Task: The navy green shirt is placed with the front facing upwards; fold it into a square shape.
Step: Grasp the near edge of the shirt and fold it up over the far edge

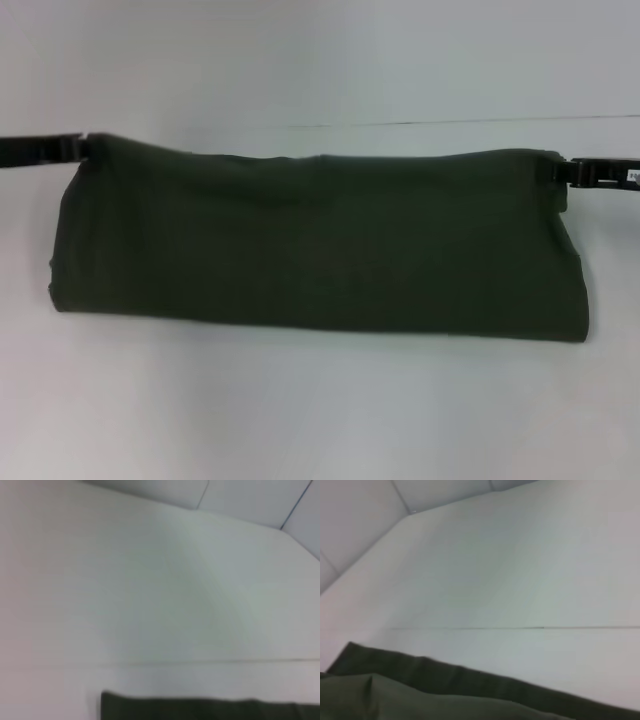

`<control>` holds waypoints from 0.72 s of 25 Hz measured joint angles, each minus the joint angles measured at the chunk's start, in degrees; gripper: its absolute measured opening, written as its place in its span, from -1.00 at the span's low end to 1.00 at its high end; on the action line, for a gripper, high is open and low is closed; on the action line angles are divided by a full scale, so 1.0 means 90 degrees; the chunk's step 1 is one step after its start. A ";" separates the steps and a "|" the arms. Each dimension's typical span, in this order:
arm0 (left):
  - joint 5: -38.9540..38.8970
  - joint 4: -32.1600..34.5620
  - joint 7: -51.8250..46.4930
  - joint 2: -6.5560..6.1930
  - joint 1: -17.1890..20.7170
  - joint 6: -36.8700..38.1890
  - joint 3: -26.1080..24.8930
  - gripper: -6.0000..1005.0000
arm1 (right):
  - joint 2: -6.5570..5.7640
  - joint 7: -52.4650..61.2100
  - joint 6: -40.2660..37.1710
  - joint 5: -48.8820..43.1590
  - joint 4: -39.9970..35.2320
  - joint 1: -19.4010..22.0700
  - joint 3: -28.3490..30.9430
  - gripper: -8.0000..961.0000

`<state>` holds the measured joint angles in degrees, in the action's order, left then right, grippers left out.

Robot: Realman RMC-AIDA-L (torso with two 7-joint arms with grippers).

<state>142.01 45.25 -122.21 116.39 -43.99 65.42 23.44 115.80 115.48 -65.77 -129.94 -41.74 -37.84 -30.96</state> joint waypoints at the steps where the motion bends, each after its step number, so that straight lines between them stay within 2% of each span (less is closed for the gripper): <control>1: -0.0004 -0.0003 0.0004 0.0057 -0.0069 -0.0227 0.0039 -0.92 | 0.0002 0.0014 0.0149 0.0008 0.0009 -0.0016 -0.0063 -0.80; 2: -0.0006 -0.0027 0.0004 0.0104 -0.0158 -0.0496 0.0088 -0.92 | 0.0005 0.0014 0.0267 0.0013 0.0028 -0.0034 -0.0093 -0.80; 6: -0.0008 -0.0201 -0.0015 0.0152 -0.0311 -0.1138 0.0377 -0.92 | 0.0033 -0.0024 0.0651 0.0018 0.0122 -0.0132 -0.0126 -0.77; 16: -0.0009 -0.1311 -0.0018 0.0180 -0.0694 -0.3235 0.1377 -0.92 | 0.0118 -0.0032 0.1783 0.0022 0.0722 -0.0377 -0.0502 -0.68; 18: -0.0009 -0.1400 -0.0014 0.0186 -0.0732 -0.3397 0.1458 -0.92 | 0.0151 -0.0033 0.1958 0.0023 0.0774 -0.0394 -0.0602 -0.66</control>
<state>141.93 32.65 -122.34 118.06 -50.58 34.85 36.56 117.16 115.18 -48.14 -129.74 -34.77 -41.39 -36.37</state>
